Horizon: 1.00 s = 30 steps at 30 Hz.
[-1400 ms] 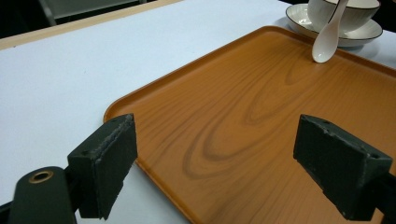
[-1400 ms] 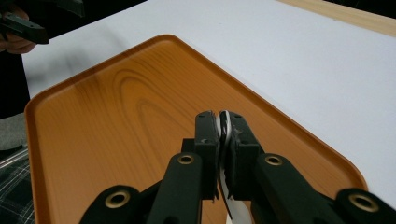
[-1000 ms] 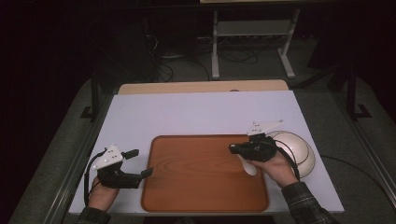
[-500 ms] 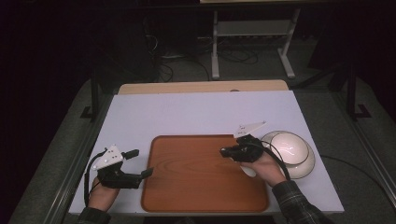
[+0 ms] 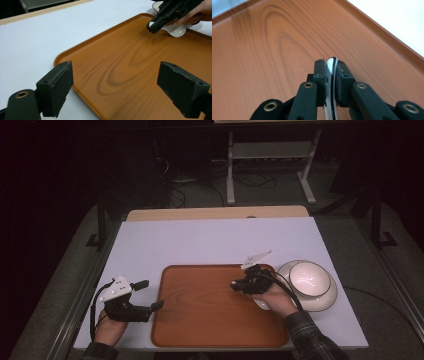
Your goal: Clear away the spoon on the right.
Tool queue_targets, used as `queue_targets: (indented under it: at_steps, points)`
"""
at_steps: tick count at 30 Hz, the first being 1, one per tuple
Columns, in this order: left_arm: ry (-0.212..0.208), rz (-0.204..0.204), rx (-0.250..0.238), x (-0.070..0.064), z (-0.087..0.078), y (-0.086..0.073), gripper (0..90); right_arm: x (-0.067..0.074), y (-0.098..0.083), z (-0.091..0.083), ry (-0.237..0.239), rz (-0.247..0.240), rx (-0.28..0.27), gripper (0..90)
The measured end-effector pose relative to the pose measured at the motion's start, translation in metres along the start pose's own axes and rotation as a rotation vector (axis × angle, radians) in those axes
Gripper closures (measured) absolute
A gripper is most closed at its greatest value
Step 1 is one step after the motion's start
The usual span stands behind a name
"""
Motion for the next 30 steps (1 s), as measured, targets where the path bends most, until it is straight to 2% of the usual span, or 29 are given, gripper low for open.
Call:
queue_targets:
  at_steps: [5,21,30]
  points:
    - [0.001,-0.001,0.0,0.0,0.0,0.0,12.9,-0.002,-0.002,0.002,-0.012,0.0,0.013,77.9]
    - [0.006,-0.004,0.005,0.001,0.0,-0.001,12.9,-0.012,-0.01,0.008,-0.093,-0.062,0.063,72.1]
    - [0.013,-0.002,0.009,0.001,0.0,-0.001,12.9,-0.012,-0.011,0.01,-0.102,-0.09,0.058,66.6]
Point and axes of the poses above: each handheld gripper's, and its own axes: z roughly forward along the jaws, y roughly out of its top, x roughly to its left, the point moved 10 cm from there along z, roughly forward along the jaws, and after that the axes turned 10 degrees about z, right-handed, at the moved point
